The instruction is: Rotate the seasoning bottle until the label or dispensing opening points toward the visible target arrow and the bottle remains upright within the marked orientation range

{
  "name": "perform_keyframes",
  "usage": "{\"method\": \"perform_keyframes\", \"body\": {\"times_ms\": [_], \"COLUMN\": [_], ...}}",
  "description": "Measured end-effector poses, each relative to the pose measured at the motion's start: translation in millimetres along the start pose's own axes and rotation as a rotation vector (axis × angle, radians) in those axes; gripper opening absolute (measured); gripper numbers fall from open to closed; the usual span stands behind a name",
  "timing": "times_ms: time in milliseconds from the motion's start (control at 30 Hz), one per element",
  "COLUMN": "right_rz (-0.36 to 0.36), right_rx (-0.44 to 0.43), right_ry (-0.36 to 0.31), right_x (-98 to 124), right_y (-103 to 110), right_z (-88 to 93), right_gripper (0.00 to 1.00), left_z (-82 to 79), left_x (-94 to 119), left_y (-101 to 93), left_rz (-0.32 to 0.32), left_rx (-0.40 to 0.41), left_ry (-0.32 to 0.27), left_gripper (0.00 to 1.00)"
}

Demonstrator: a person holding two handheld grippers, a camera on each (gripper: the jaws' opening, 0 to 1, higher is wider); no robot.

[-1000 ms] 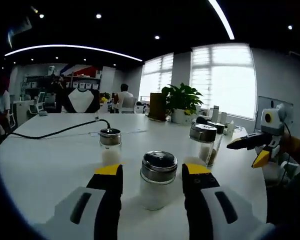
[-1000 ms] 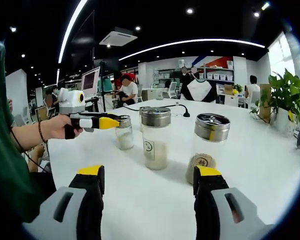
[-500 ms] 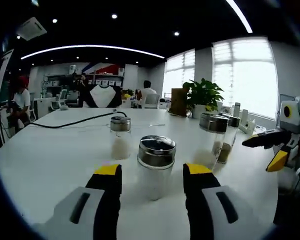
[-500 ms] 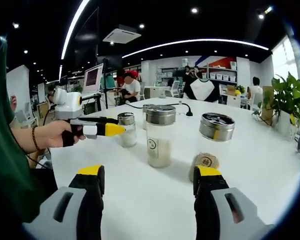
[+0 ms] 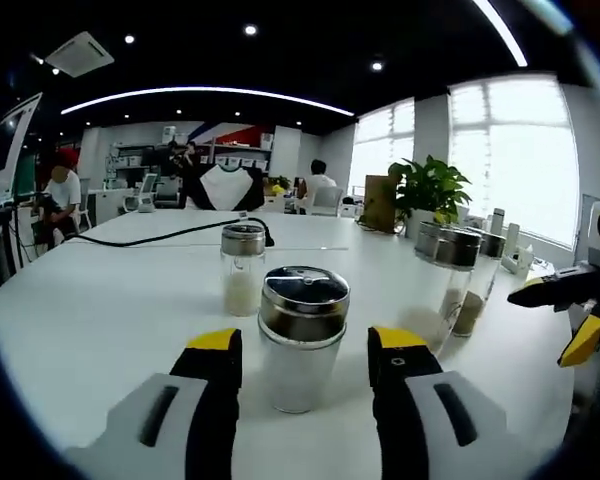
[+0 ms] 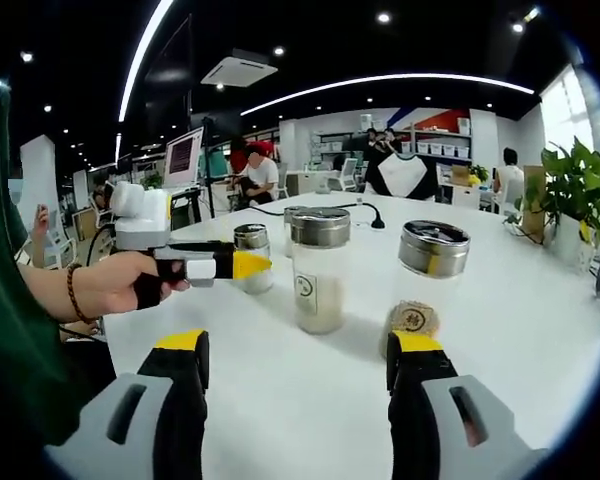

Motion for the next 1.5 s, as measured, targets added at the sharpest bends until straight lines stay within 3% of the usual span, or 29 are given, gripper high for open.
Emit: {"method": "perform_keyframes", "body": {"times_ms": [200,367,533,1500], "right_rz": [-0.016,-0.017,-0.013,0.002], "right_rx": [0.004,0.001,-0.001,-0.024], "right_ry": [0.002,0.007,0.011,0.016], "right_x": [1.7,1.1,1.1,2.1], "right_y": [1.6,1.8,1.5,0.4], "right_z": [2.2,3.1,4.0,6.9], "right_gripper": [0.74,0.74,0.74,0.73], "left_z": [1.5,2.9,2.6,1.2], "left_x": [-1.1,-3.5,-2.3,-1.5], "left_y": [0.0,0.8,3.8,3.2], "left_rz": [0.005,0.02,0.016,0.056], "left_rx": [0.005,0.027,-0.011,-0.063], "left_ry": [0.014,0.02,0.034,0.033], "left_gripper": [0.52,0.44,0.36,0.35]}}
Point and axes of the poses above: the point that each gripper's makers call its tool centre point, and the gripper's own axes: x roughly backward along the fingers, y roughly to its left, z roughly out of its underside, the point moved 10 cm from there along x, roughly backward along the fingers, and after that the axes turned 13 degrees about -x, right-handed, at the moved point
